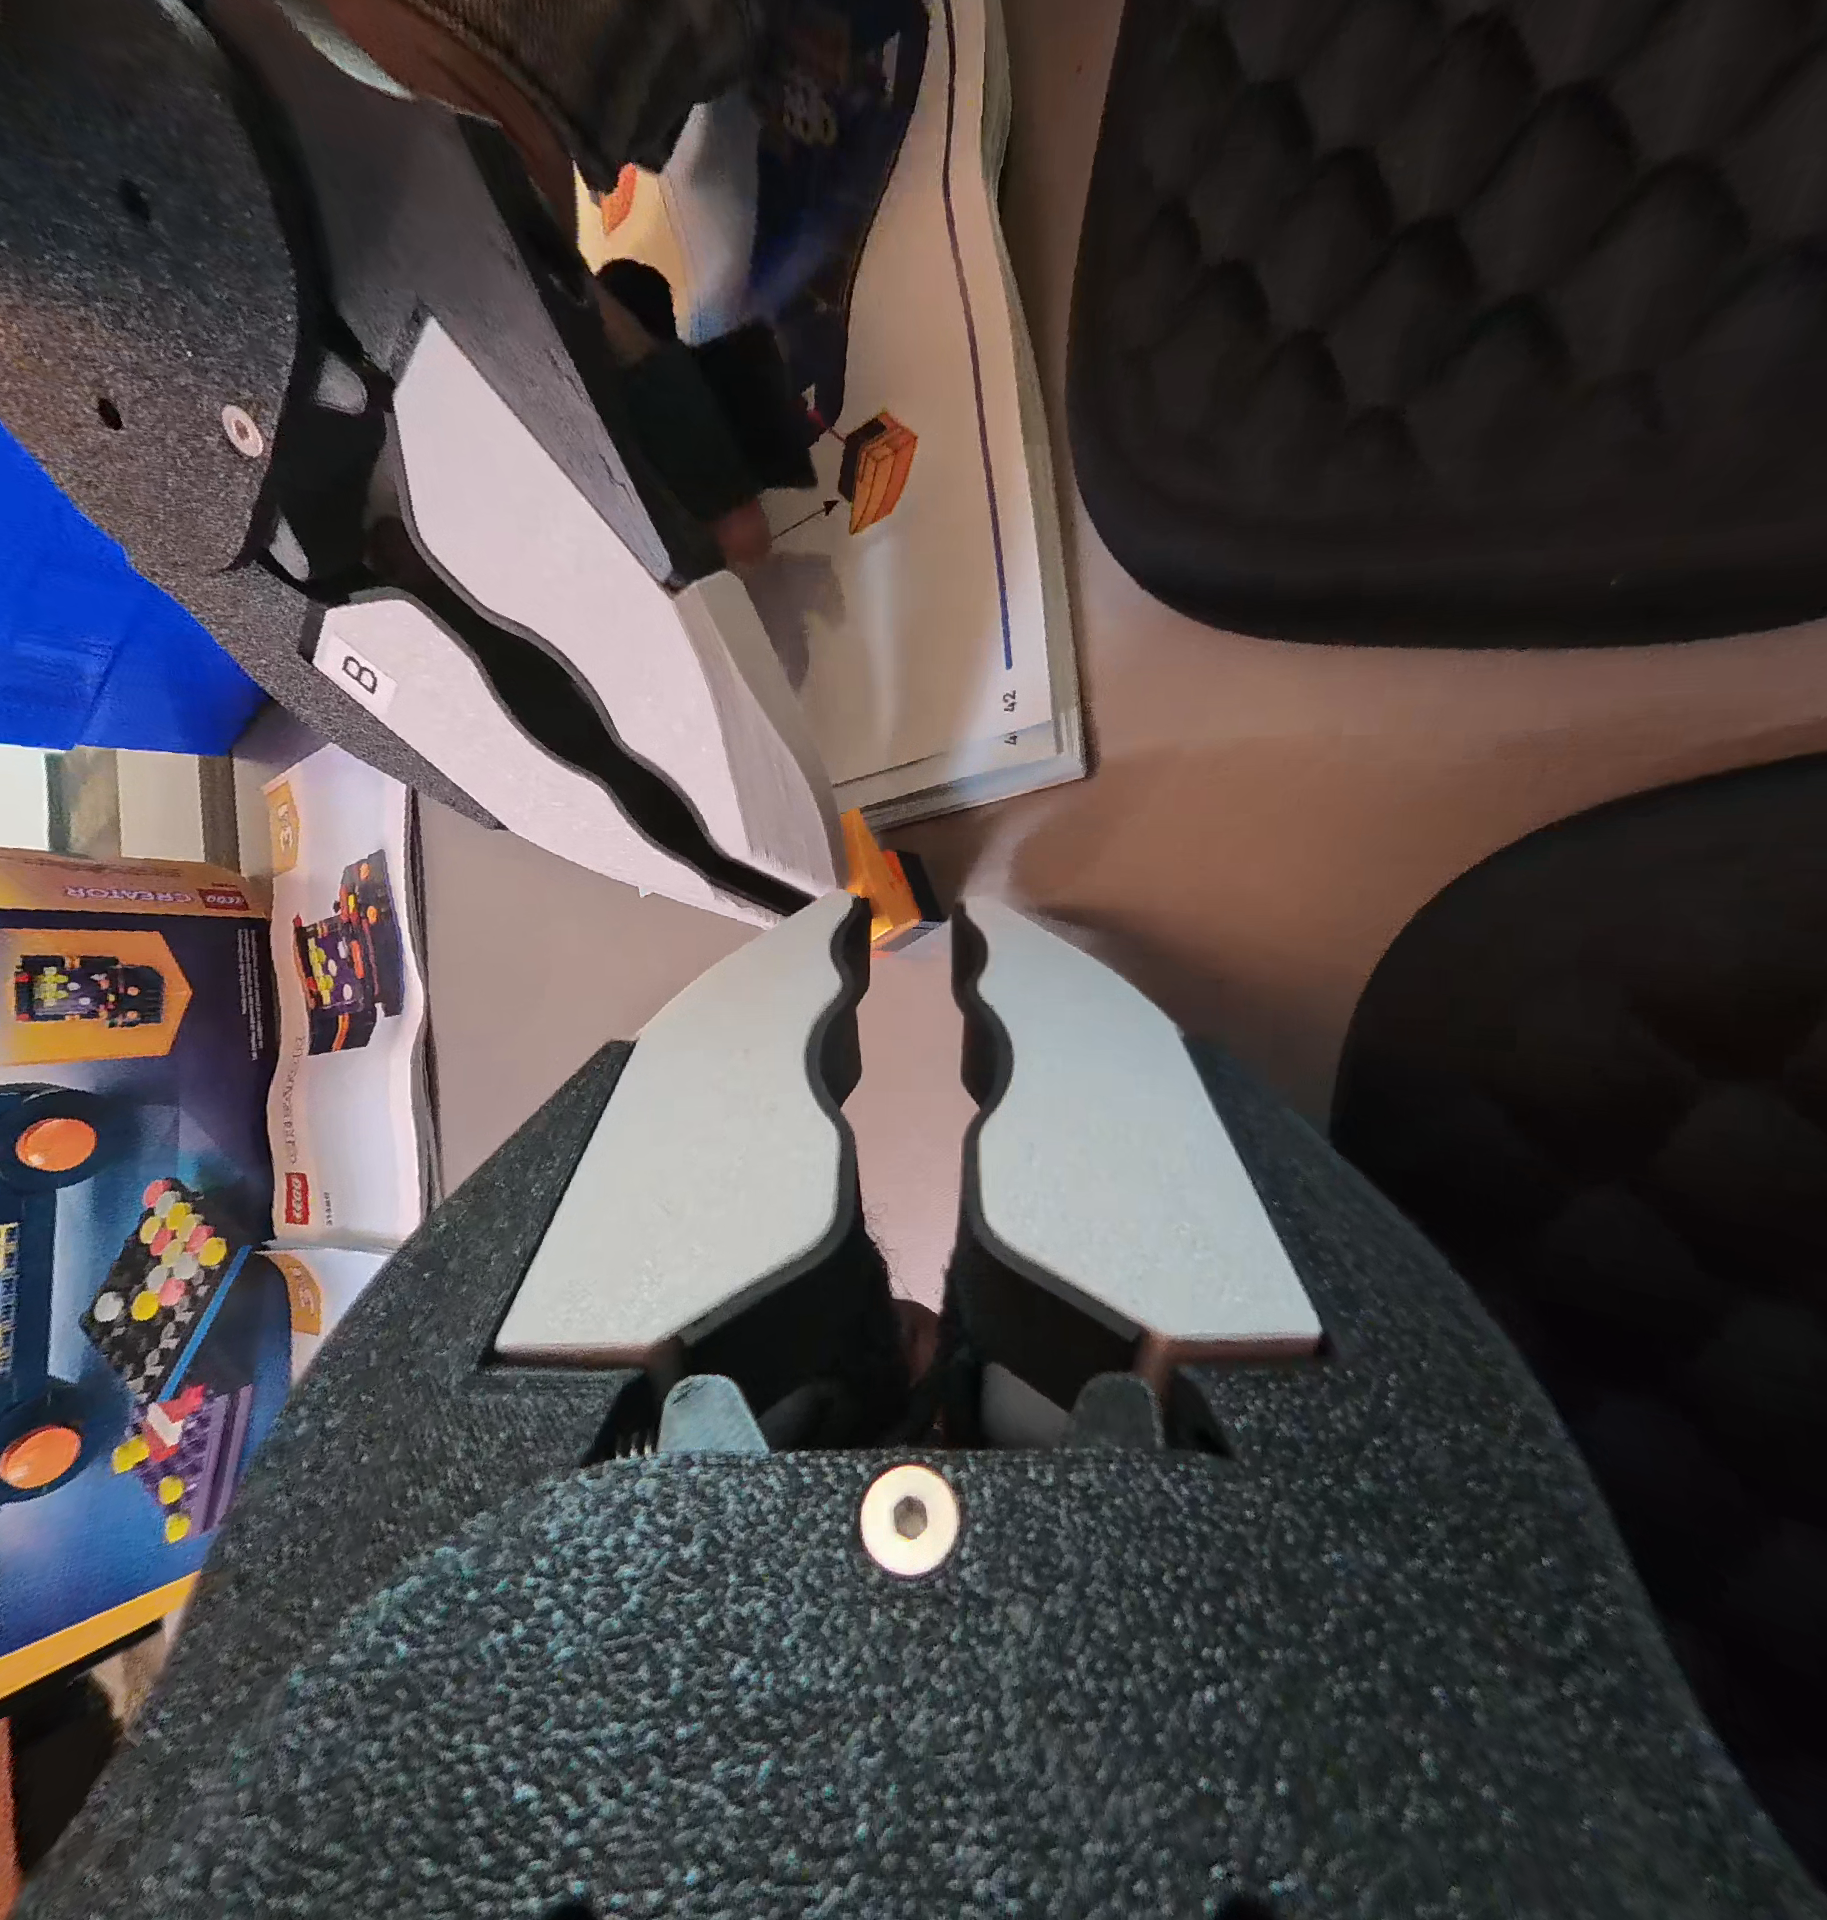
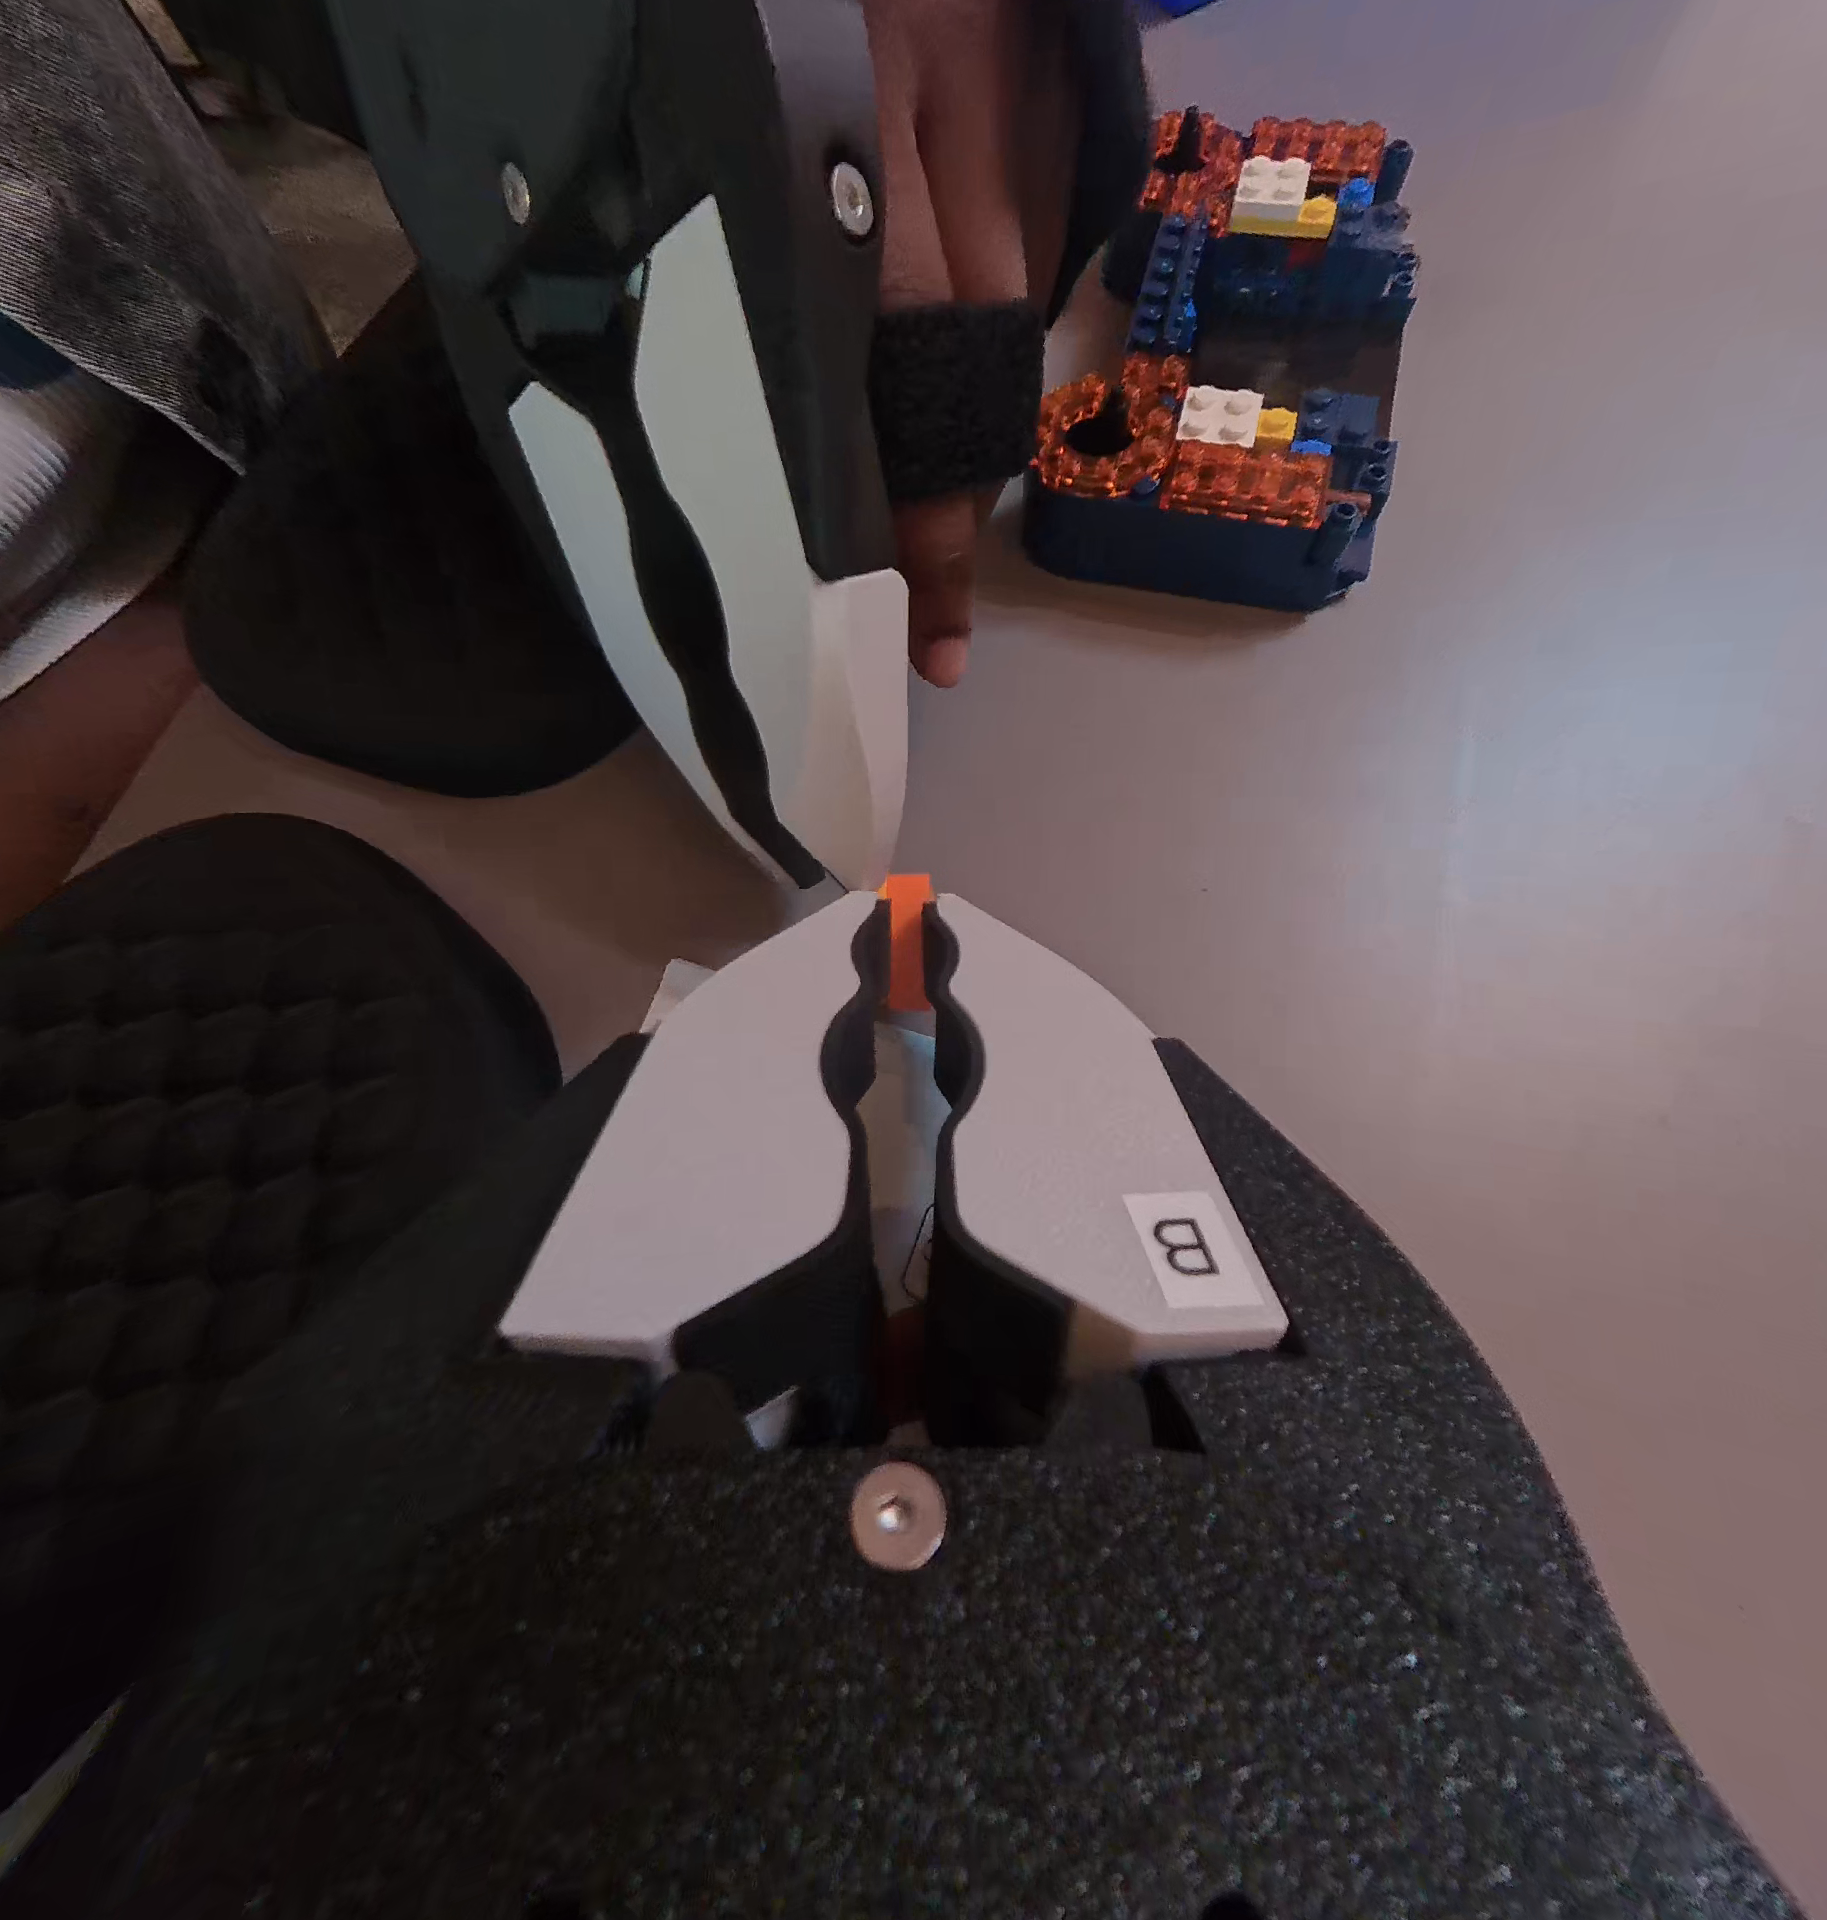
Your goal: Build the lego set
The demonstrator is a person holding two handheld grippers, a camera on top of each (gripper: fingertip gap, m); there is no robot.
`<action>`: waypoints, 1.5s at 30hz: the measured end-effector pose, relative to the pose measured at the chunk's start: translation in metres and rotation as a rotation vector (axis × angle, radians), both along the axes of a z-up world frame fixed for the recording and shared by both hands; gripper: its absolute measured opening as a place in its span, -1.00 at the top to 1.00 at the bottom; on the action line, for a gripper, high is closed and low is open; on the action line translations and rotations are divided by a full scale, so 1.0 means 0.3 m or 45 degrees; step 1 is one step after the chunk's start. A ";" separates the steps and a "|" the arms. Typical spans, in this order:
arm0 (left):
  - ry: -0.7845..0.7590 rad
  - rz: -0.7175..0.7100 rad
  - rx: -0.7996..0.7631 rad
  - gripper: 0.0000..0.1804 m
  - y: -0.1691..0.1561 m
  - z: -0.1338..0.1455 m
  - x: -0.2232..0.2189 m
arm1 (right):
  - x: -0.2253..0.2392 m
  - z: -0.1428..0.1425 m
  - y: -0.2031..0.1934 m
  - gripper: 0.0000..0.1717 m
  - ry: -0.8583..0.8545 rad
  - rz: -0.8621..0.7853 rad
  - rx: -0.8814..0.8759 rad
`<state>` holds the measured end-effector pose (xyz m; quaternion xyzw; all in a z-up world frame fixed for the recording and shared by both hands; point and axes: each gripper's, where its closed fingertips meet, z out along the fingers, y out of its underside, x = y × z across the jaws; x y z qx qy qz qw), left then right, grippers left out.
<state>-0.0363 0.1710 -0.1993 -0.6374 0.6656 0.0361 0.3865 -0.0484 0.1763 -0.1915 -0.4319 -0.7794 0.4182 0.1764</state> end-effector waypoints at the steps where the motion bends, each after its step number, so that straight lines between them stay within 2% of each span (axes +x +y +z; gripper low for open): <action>1: 0.015 0.000 0.003 0.84 0.001 0.000 0.000 | -0.003 0.000 0.002 0.95 0.020 -0.009 0.013; 6: 0.068 0.012 0.002 0.88 0.015 0.001 0.008 | -0.010 -0.003 0.009 1.00 0.097 -0.028 0.069; 20: 0.230 -0.040 0.006 0.90 0.017 -0.001 0.005 | -0.008 -0.003 0.017 1.00 0.105 -0.047 0.092; 24: 0.234 -0.033 0.001 0.90 0.019 -0.001 0.008 | 0.021 0.058 0.028 0.96 0.187 -0.066 -0.023; 28: 0.235 -0.035 -0.006 0.90 0.018 -0.001 0.007 | 0.032 -0.006 0.012 0.98 0.116 -0.037 0.108; 31: 0.249 -0.043 0.002 0.90 0.016 -0.005 0.009 | 0.027 -0.010 0.007 0.99 0.111 -0.028 0.121; 39: 0.187 -0.033 -0.018 0.90 0.014 -0.004 0.008 | 0.028 -0.014 0.008 0.98 0.100 -0.028 0.121; 42: 0.076 -0.038 -0.066 0.89 0.016 -0.003 0.014 | 0.032 -0.016 0.014 0.84 0.094 -0.037 0.139; 45: -0.047 -0.033 -0.095 0.86 0.018 0.000 0.014 | 0.034 -0.004 0.019 0.79 0.116 -0.046 0.138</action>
